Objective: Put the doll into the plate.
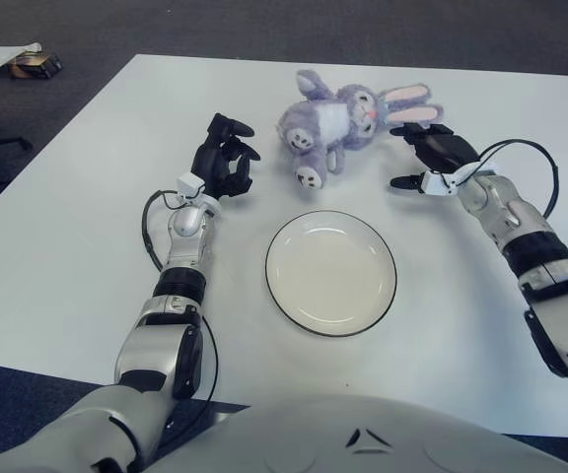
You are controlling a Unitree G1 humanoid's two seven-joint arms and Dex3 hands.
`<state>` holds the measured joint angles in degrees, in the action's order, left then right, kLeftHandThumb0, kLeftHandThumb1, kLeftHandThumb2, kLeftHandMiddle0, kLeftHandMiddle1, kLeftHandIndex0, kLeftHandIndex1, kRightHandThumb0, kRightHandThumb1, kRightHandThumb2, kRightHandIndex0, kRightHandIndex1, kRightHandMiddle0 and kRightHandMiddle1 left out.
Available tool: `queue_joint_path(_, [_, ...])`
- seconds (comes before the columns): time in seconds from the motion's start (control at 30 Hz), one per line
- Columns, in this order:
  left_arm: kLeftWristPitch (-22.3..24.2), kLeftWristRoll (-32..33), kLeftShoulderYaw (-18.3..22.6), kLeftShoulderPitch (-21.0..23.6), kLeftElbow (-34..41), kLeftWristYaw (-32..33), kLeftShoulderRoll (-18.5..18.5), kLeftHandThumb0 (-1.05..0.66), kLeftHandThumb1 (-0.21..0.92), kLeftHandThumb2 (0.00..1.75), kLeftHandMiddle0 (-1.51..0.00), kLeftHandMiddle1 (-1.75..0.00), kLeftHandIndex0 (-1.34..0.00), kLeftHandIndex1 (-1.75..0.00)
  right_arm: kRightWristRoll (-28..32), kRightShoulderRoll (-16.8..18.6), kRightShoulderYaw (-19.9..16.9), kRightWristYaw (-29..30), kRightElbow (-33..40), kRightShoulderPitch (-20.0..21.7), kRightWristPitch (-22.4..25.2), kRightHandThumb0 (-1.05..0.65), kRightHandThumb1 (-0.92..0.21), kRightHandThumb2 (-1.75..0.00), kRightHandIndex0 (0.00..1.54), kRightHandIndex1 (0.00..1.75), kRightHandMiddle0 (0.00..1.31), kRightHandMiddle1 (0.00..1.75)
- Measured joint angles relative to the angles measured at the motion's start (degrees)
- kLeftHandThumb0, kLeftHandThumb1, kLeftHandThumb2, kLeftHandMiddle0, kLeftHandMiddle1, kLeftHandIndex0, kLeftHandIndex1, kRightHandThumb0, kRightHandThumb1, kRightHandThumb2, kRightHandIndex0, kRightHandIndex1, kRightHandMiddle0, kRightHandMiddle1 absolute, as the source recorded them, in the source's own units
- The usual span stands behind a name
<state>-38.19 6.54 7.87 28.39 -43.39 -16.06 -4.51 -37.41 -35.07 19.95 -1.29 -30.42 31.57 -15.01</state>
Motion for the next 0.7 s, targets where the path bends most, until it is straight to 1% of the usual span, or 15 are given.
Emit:
queue_joint_path(0.1, [0.0,0.0,0.0,0.0,0.0,0.0,-0.1,-0.01,0.65,0.90,-0.44,-1.65,-0.14,-1.75,0.0,-0.6,-1.7,-2.1,6.8,-4.2,2.5,-0.62,-0.79,-0.63,0.17,0.94,0.00,0.98])
queue_joint_path(0.2, [0.0,0.0,0.0,0.0,0.1,0.0,-0.1,-0.01,0.65,0.90,-0.44,-1.64,-0.14,-1.75,-0.1,-1.1,-3.2,-3.9,13.2,-7.9,4.9,-0.62,-0.78,-0.65,0.18,0.96,0.00,1.04])
queue_joint_path(0.3, [0.0,0.0,0.0,0.0,0.1,0.0,-0.1,-0.01,0.68,0.85,-0.43,-1.63,-0.13,-1.75,-0.2,-1.4,-5.0,-5.6,19.9,-11.4,7.3,-0.60,-0.77,-0.71,0.20,0.99,0.00,1.21])
queue_joint_path(0.4, [0.0,0.0,-0.1,0.0,0.0,0.0,-0.1,-0.01,0.69,0.83,-0.42,-1.62,-0.13,-1.75,-0.8,-1.5,-7.1,-6.9,26.7,-15.0,10.3,-0.59,-0.76,-0.73,0.22,1.01,0.00,1.30])
queue_joint_path(0.6, [0.2,0.0,-0.1,-0.6,-1.0,0.0,0.1,-0.01,0.71,0.81,-0.41,-1.62,-0.12,-1.75,-2.9,-1.6,-11.9,-10.1,39.6,-20.0,17.5,-0.59,-0.75,-0.75,0.23,0.98,0.03,1.34])
queue_joint_path(0.7, [0.8,0.0,-0.2,-0.7,-1.9,-0.2,0.1,-0.01,0.72,0.80,-0.40,-1.62,-0.12,-1.75,-4.1,-1.8,-14.8,-10.8,44.2,-20.4,20.7,-0.61,-0.76,-0.74,0.22,0.94,0.03,1.34])
